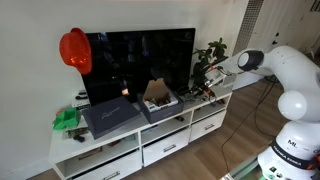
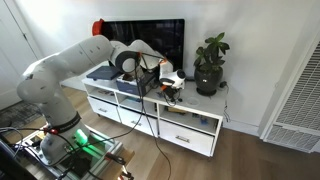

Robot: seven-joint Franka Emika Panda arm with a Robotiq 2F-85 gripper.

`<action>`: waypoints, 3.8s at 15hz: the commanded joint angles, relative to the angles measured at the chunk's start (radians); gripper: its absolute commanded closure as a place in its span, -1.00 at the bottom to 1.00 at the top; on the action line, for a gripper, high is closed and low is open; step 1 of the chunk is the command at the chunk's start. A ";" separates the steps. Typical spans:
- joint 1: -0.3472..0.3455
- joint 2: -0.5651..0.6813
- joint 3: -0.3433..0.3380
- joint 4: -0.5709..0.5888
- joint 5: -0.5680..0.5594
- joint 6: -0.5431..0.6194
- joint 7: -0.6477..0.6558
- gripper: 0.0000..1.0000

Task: Pick up the iv drip bag near the sunglasses pouch and place it in the iv drip storage box in front of the television

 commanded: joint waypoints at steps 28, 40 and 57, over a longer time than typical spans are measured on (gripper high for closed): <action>-0.159 -0.052 0.236 -0.009 0.037 -0.155 -0.076 0.98; -0.249 -0.161 0.320 -0.174 0.037 -0.203 -0.091 0.97; 0.149 -0.592 0.001 -0.457 0.300 -0.388 -0.157 1.00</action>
